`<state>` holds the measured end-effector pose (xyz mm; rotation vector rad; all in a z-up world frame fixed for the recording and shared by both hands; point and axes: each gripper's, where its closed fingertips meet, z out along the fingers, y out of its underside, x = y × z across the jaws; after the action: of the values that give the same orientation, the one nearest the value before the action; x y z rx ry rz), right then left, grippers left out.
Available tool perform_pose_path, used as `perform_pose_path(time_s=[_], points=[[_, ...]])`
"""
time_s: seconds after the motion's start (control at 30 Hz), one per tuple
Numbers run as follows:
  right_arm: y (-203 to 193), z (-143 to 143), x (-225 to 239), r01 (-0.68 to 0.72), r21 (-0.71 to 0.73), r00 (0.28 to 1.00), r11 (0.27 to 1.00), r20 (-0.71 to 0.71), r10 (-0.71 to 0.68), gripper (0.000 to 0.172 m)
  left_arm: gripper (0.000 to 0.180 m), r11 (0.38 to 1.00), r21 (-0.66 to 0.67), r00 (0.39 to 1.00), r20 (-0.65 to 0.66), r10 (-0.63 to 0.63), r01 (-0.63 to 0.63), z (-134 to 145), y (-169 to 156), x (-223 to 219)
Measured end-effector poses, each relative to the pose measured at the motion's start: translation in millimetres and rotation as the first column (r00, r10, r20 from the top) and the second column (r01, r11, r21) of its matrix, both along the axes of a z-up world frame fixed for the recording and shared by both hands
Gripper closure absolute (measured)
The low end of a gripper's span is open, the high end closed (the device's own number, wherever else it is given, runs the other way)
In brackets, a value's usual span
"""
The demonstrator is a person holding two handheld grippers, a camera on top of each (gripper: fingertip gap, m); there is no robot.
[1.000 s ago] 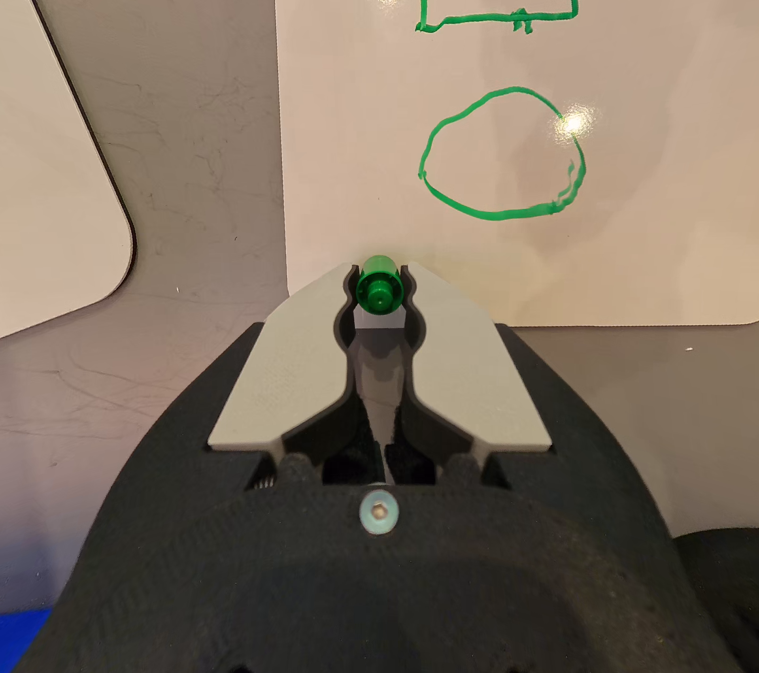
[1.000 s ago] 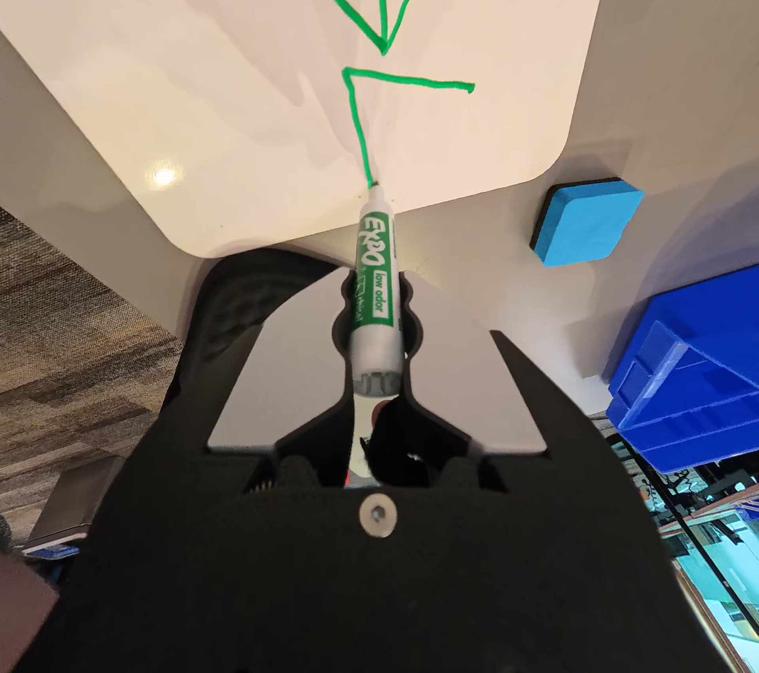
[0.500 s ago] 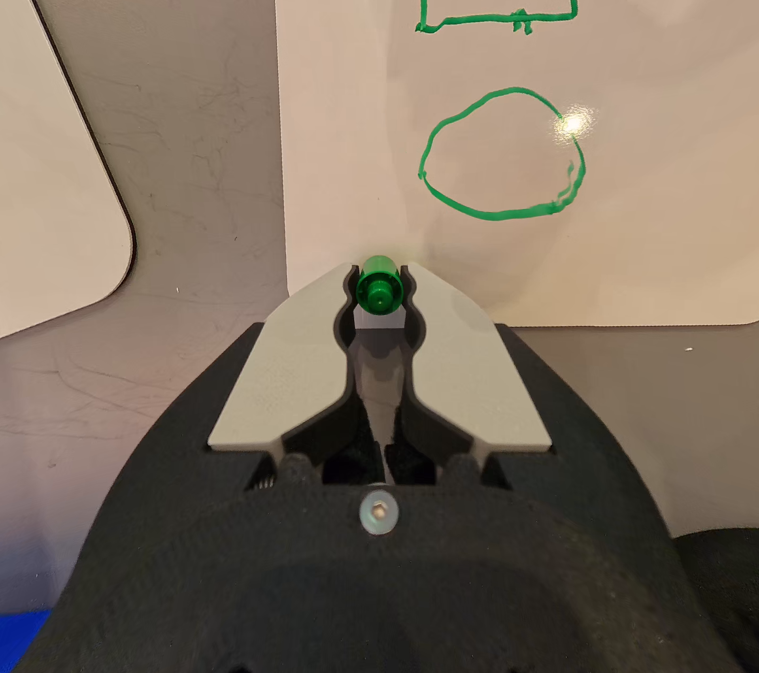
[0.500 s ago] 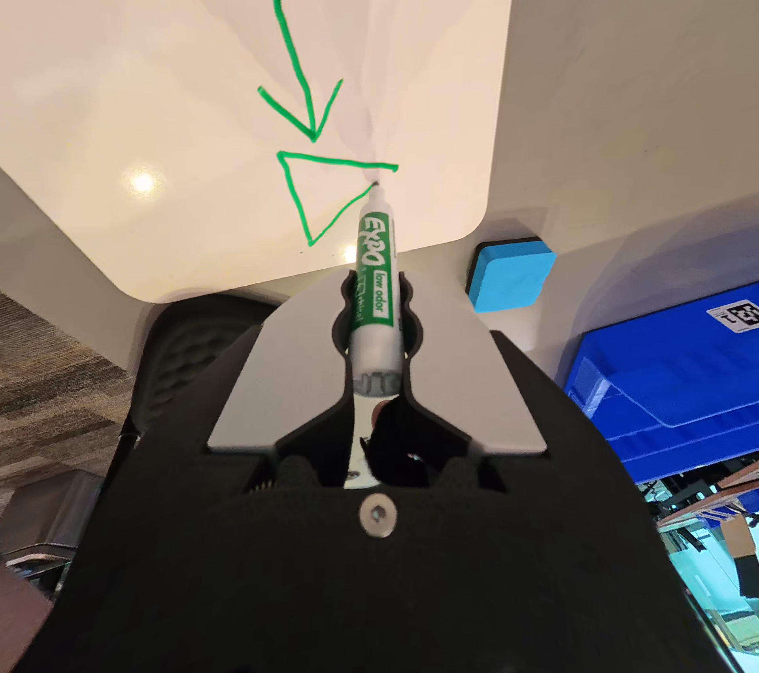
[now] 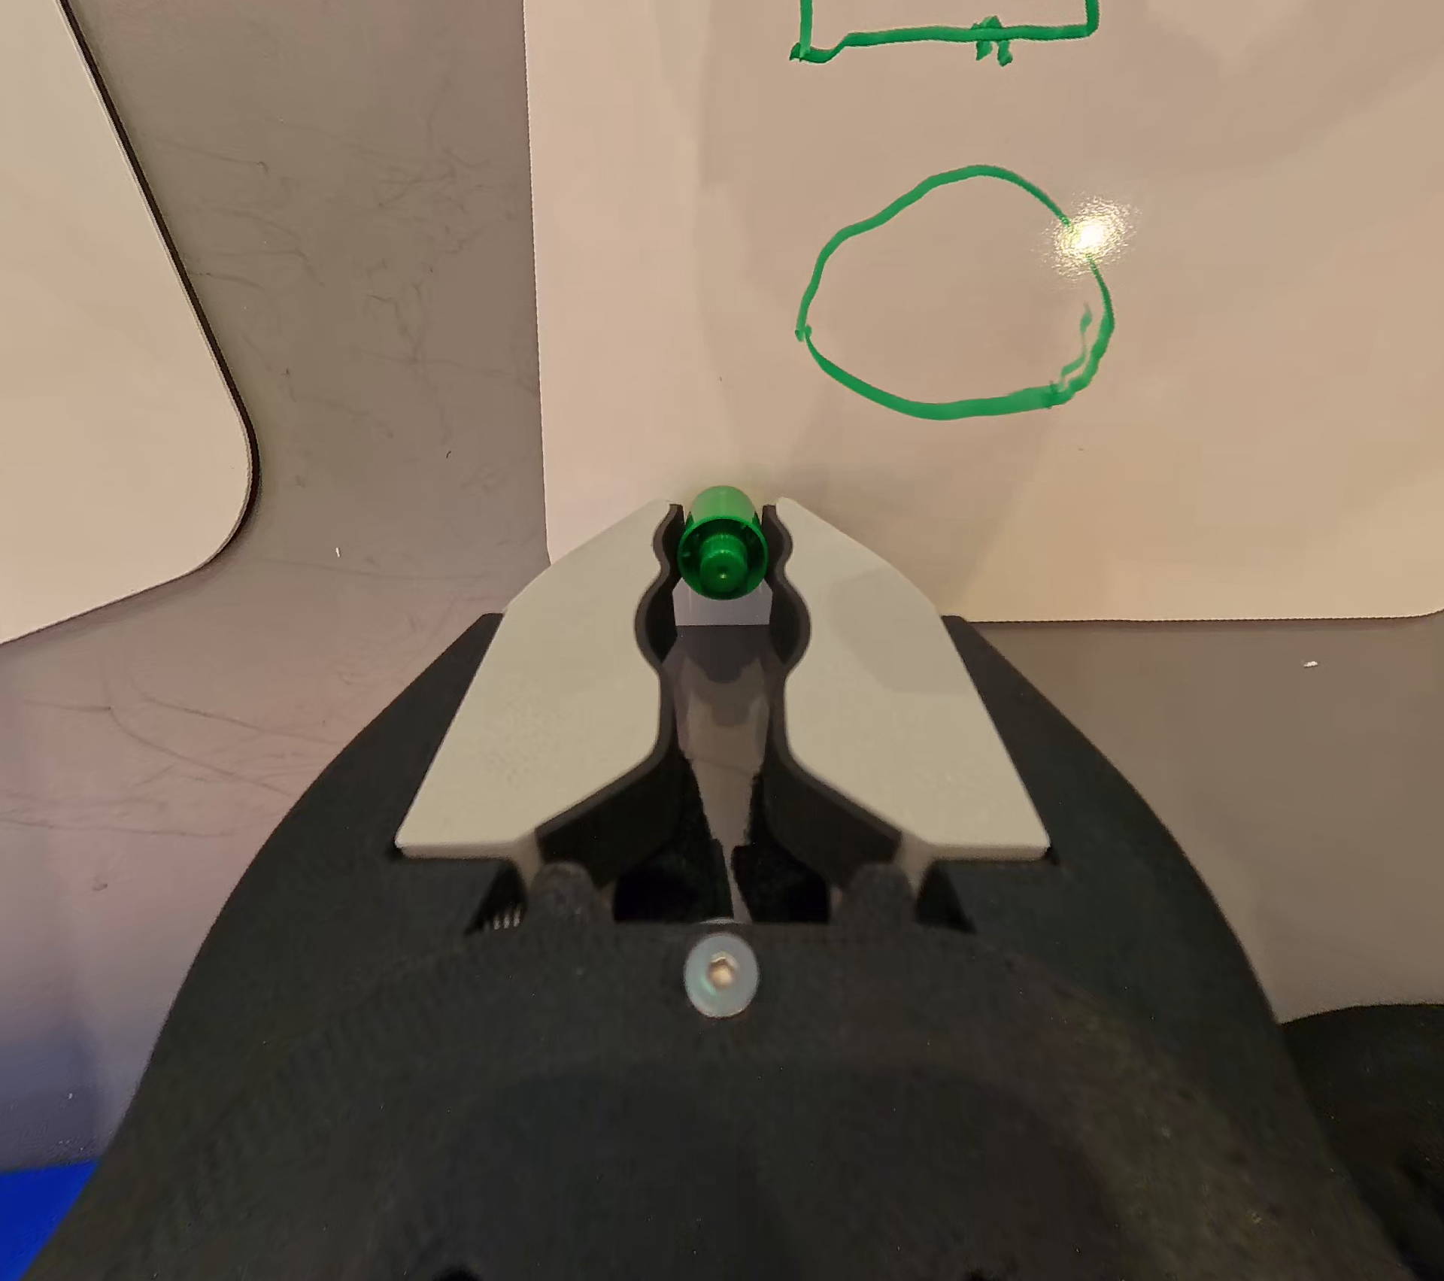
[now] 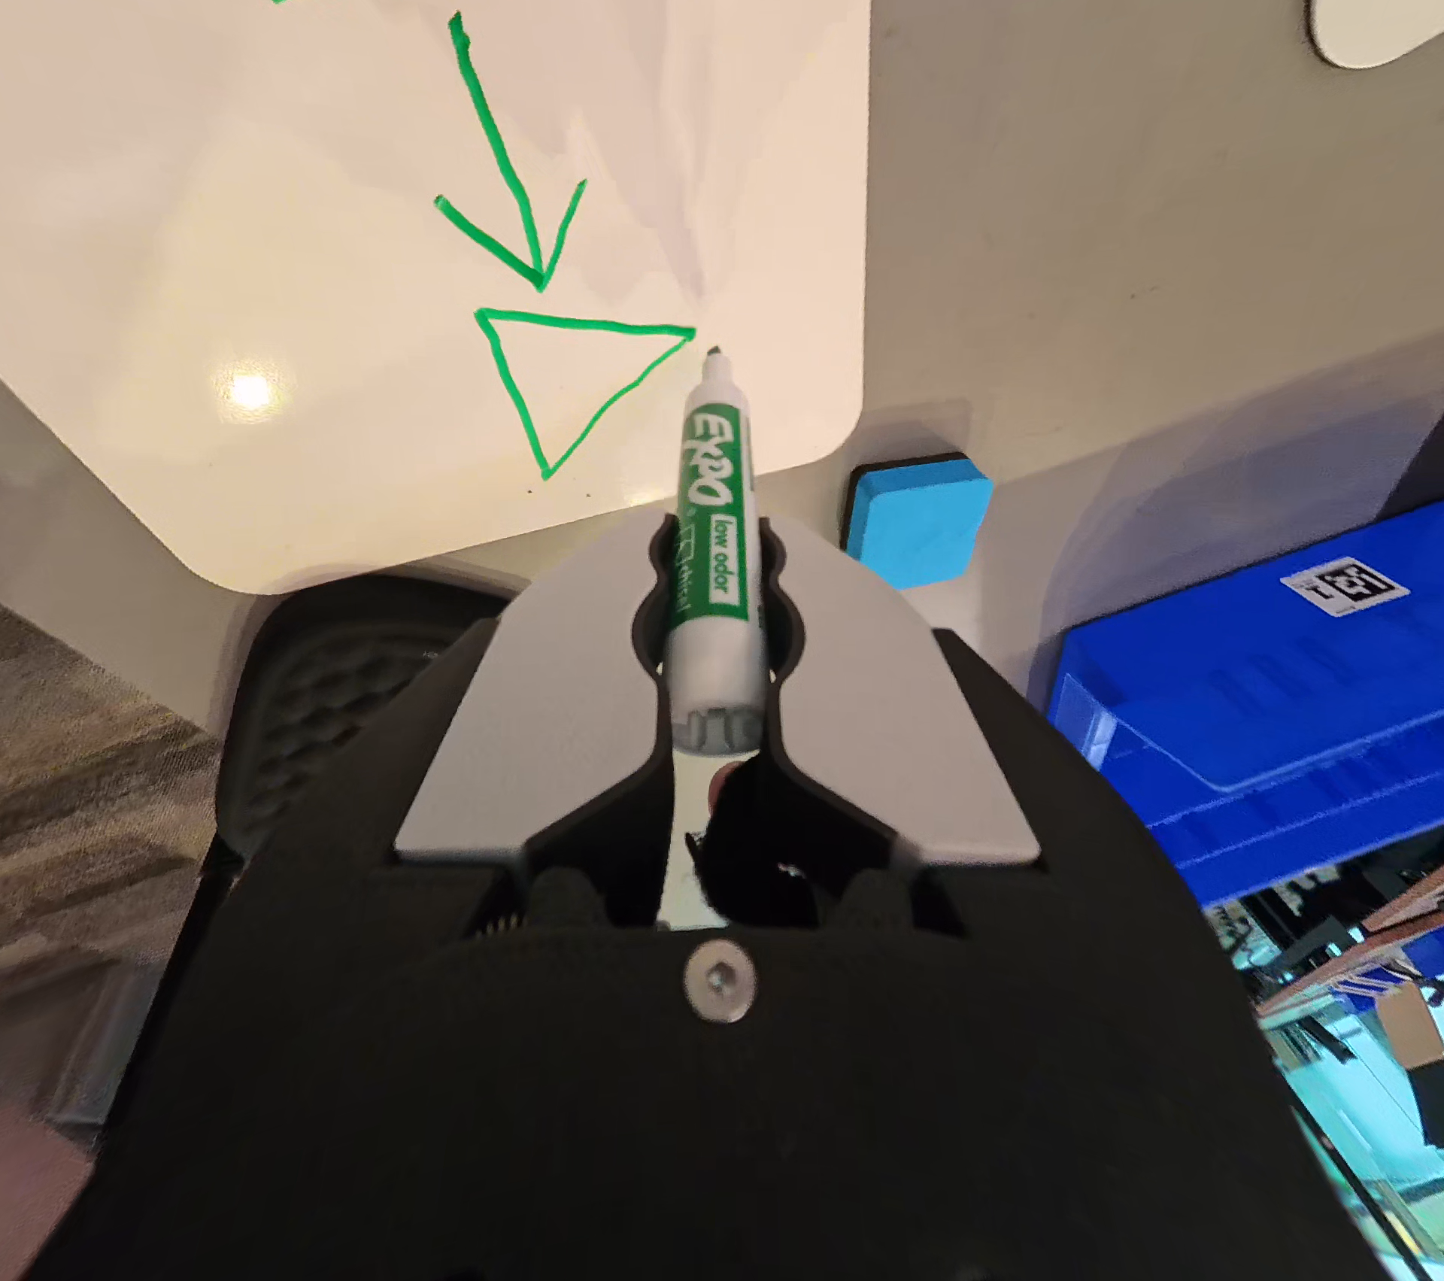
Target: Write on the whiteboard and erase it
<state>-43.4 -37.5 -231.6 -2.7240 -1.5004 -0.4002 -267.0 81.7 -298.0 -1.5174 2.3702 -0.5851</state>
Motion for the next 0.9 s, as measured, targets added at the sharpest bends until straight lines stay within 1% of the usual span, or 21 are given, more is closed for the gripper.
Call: perform_pose_path(time_s=[0.17, 0.3, 0.43, 0.57, 0.63, 0.7, 0.83, 0.9], points=[[7, 19, 10, 0.02, 0.092, 0.998, 0.996, -0.054, -0.015, 0.151, 0.161, 1.0, 0.001, 1.0, -0.002, 0.001, -0.001, 0, 0, 0], [22, 31, 15, 0.019, 0.155, 0.994, 0.988, -0.107, -0.002, 0.15, 0.161, 1.0, 0.002, 1.0, -0.001, 0.002, -0.002, 0, 0, 0], [42, 41, 4, -0.032, 0.226, 0.972, 0.974, -0.22, 0.083, 0.151, 0.161, 1.0, -0.003, 1.0, 0.002, 0.007, -0.007, 0, 0, 0], [66, 41, -2, -0.111, 0.278, 0.937, 0.954, -0.29, 0.194, 0.15, 0.161, 1.0, -0.004, 1.0, -0.001, 0.011, -0.011, 0, 0, 0], [75, 37, 0, -0.159, 0.281, 0.925, 0.947, -0.294, 0.242, 0.15, 0.161, 1.0, -0.007, 1.0, -0.003, 0.011, -0.011, 0, -1, 0], [82, 35, -2, -0.194, 0.29, 0.893, 0.937, -0.343, 0.291, 0.15, 0.161, 1.0, -0.014, 1.0, -0.003, 0.014, -0.014, 0, -1, 0], [89, 29, 4, -0.211, 0.315, 0.857, 0.925, -0.395, 0.33, 0.151, 0.161, 1.0, -0.012, 1.0, -0.01, 0.019, -0.019, 0, -1, 0], [88, 27, 8, -0.194, 0.322, 0.856, 0.927, -0.405, 0.32, 0.151, 0.161, 1.0, -0.01, 1.0, -0.013, 0.019, -0.02, 0, -1, 0]])
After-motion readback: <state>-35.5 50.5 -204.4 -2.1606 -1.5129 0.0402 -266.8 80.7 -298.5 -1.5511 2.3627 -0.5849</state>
